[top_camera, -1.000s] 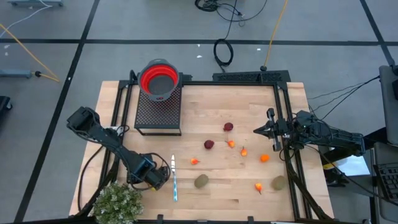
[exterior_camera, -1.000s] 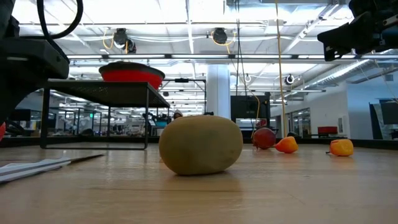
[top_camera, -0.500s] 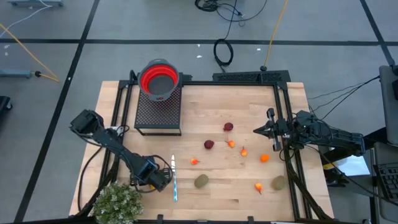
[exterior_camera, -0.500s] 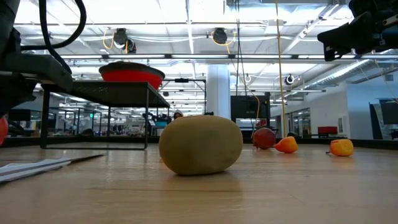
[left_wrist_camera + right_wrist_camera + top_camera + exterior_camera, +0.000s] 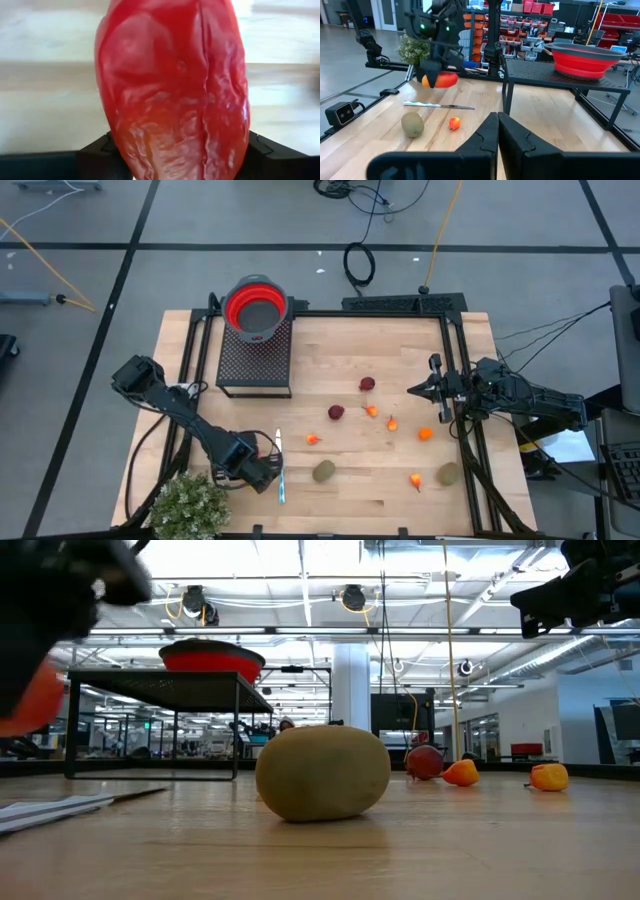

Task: Pick & Place Fruit
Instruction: Put the mango into the red strainer bowl on the shelf

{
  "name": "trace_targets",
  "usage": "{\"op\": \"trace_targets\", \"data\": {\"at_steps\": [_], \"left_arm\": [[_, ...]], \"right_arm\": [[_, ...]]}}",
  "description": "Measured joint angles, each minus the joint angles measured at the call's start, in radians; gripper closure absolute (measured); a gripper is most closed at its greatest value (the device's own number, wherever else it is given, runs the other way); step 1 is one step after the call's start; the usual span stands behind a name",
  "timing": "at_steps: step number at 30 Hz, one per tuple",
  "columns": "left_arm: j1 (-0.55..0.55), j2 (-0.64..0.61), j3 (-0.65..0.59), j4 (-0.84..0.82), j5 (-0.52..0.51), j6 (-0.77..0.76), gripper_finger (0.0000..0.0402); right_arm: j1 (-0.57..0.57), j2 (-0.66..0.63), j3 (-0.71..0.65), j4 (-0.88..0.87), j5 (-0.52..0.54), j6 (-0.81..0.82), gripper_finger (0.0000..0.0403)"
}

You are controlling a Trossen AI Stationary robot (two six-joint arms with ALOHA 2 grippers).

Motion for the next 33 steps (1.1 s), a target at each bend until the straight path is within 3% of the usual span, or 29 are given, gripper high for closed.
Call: {"op": "trace_targets", "data": {"at_steps": [6, 12, 17, 24, 33], "left_arm": [[0.009, 0.000, 0.094, 0.000, -0.297, 0.162, 0.0202], [0.040, 0.000, 0.155, 0.090, -0.483, 0.440, 0.0183], [0.075, 0.000, 0.174, 0.297, -0.539, 0.774, 0.0176], [0.114, 0.000, 0.174, 0.632, -0.567, 1.250, 0.0198], [0.131, 0.000, 0.174, 1.007, -0.565, 1.643, 0.0179]], "right_arm": [[0.000, 0.000, 0.000, 0.000, 0.000, 0.000, 0.0403], [0.000, 0.000, 0.000, 0.000, 0.000, 0.003, 0.0403], [0.000, 0.000, 0.000, 0.000, -0.001, 0.002, 0.0403], [0.000, 0.000, 0.000, 0.000, -0.001, 0.001, 0.0403], [0.000, 0.000, 0.000, 0.000, -0.001, 0.000, 0.0403]]}}
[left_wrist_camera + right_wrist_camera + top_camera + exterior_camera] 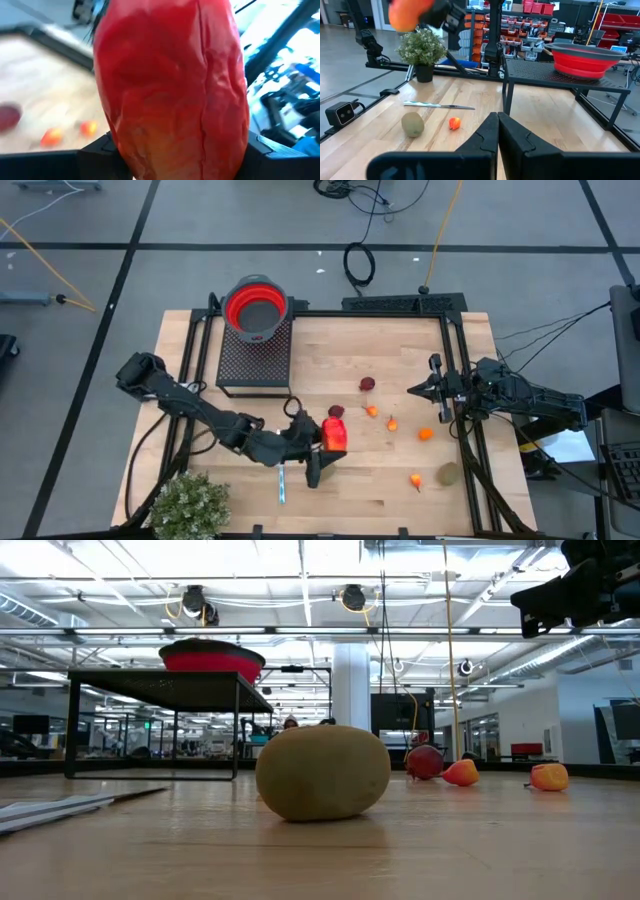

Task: Pick & Place Fruit
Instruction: Put the mango into the red strainer bowl on the shelf

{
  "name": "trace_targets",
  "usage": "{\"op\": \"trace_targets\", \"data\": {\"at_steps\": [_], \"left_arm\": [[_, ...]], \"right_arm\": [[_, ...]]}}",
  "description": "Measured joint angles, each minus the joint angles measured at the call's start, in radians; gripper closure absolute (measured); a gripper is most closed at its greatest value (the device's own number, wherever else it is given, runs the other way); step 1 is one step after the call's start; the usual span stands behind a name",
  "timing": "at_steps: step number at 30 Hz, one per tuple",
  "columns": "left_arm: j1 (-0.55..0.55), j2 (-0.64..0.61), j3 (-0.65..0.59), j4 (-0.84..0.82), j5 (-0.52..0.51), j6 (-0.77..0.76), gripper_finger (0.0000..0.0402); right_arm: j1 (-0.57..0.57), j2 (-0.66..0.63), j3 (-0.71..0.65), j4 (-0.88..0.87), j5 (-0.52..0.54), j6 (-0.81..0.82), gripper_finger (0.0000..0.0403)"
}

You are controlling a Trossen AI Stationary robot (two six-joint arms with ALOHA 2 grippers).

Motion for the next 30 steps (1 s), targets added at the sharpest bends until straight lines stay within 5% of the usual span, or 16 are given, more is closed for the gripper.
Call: {"op": "trace_targets", "data": {"at_steps": [18, 25, 30], "left_arm": [[0.000, 0.000, 0.000, 0.517, 0.205, 0.450, 0.0179], [0.002, 0.000, 0.000, 0.535, 0.202, 0.418, 0.0177], [0.019, 0.000, 0.000, 0.548, 0.137, 0.199, 0.0177]], "right_arm": [[0.000, 0.000, 0.000, 0.000, 0.000, -0.023, 0.0403], [0.000, 0.000, 0.000, 0.000, 0.000, -0.024, 0.0403], [0.000, 0.000, 0.000, 0.000, 0.000, -0.023, 0.0403]]}}
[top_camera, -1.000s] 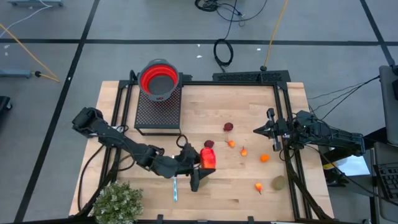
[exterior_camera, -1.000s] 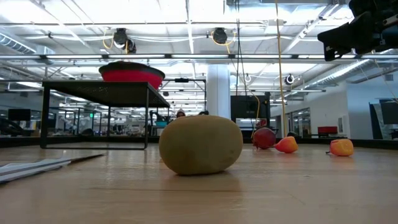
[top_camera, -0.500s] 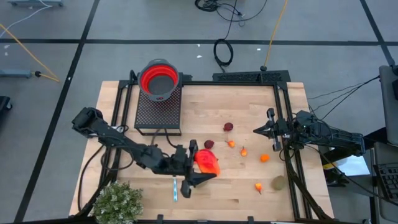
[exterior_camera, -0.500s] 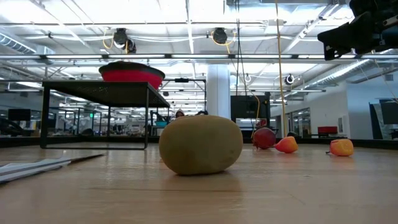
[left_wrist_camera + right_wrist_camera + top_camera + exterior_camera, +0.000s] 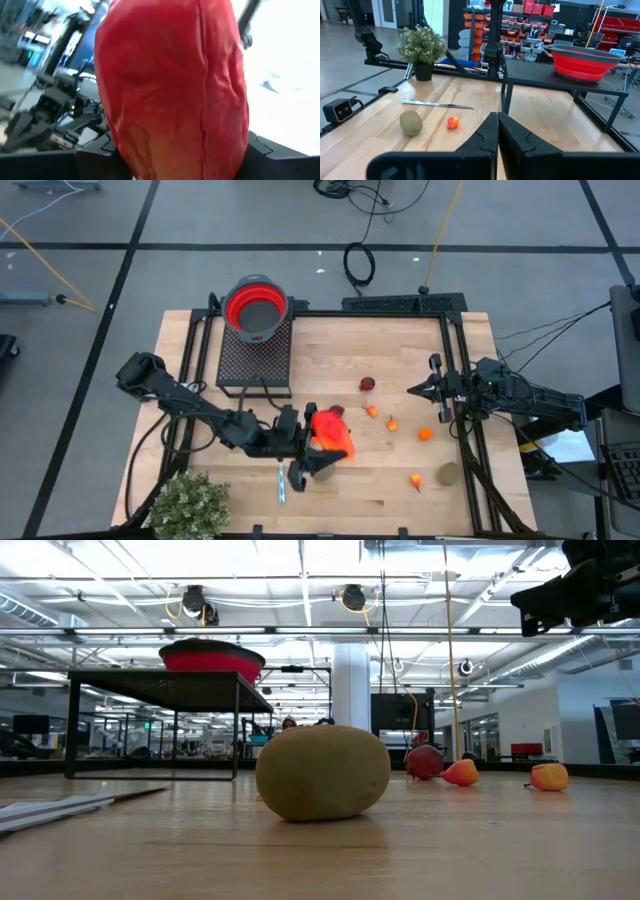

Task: Pick & Place Fruit
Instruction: Put the mango into the red strainer bowl on the shelf

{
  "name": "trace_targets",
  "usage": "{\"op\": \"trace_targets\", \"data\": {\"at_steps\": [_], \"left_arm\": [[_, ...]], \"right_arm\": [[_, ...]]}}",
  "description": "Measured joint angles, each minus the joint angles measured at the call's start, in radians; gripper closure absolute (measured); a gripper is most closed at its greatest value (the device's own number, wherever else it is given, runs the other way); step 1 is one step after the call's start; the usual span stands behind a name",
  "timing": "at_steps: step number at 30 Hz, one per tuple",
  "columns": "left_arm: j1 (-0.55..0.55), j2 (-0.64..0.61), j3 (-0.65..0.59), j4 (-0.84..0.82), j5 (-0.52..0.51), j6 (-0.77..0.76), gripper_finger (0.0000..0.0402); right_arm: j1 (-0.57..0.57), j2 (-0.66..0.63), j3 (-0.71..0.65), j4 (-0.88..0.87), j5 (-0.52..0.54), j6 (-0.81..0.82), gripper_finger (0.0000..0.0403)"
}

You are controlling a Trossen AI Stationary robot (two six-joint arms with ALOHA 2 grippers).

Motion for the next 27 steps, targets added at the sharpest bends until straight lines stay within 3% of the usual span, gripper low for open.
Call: {"op": "trace_targets", "data": {"at_steps": [5, 18, 27], "left_arm": [[0.027, 0.000, 0.000, 0.031, -0.075, -0.211, 0.0177], [0.105, 0.000, 0.000, 0.147, -0.229, -0.544, 0.0177], [0.120, 0.000, 0.000, 0.121, -0.231, -0.577, 0.0177]], "right_arm": [[0.000, 0.000, 0.000, 0.000, 0.000, 0.000, 0.0403], [0.000, 0.000, 0.000, 0.000, 0.000, 0.000, 0.0403], [0.000, 0.000, 0.000, 0.000, 0.000, 0.000, 0.0403]]}}
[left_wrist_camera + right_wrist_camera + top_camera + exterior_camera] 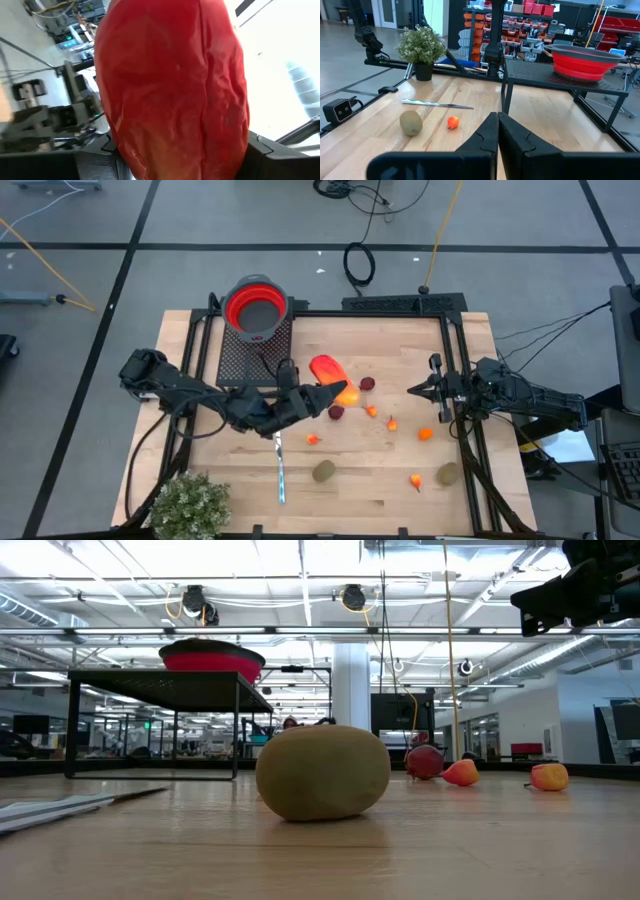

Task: Pick & Place Fruit
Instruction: Put the mango into the red strainer bowl on the shelf

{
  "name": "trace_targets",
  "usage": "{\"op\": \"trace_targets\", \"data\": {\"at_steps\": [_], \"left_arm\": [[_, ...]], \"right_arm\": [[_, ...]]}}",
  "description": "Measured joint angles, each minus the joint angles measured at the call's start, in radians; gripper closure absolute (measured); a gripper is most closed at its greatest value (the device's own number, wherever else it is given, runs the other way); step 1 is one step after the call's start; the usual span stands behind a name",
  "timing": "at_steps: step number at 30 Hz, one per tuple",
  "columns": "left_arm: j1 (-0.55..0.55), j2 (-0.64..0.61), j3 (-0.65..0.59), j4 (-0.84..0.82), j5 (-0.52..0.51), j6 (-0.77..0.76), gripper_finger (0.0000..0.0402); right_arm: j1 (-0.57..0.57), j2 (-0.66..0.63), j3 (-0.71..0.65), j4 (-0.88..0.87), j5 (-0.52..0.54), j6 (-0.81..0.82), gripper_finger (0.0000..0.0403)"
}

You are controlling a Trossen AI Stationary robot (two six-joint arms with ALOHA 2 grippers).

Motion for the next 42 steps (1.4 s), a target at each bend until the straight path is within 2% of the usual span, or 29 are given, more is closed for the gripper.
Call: {"op": "trace_targets", "data": {"at_steps": [5, 14, 24, 30, 36, 42], "left_arm": [[0.000, 0.000, 0.000, -0.206, 0.000, -0.016, 0.0177], [0.008, 0.000, 0.000, -0.659, 0.004, -0.271, 0.0196], [0.069, -0.070, 0.000, -1.020, 0.040, -0.347, 0.0186], [0.130, -0.179, 0.000, -1.215, 0.037, -0.257, 0.0185], [0.217, -0.280, 0.000, -1.314, 0.035, -0.088, 0.0184], [0.324, -0.365, 0.000, -1.409, 0.036, 0.038, 0.0183]], "right_arm": [[0.000, 0.000, 0.000, 0.000, 0.000, 0.000, 0.0403], [0.000, 0.000, 0.000, 0.000, 0.000, 0.000, 0.0403], [0.000, 0.000, 0.000, -0.002, 0.001, 0.000, 0.0403], [0.000, 0.000, 0.000, -0.004, 0.008, 0.000, 0.0403], [0.000, 0.000, 0.000, -0.004, 0.058, 0.000, 0.0403], [0.000, 0.000, 0.000, -0.004, 0.059, 0.000, 0.0403]]}}
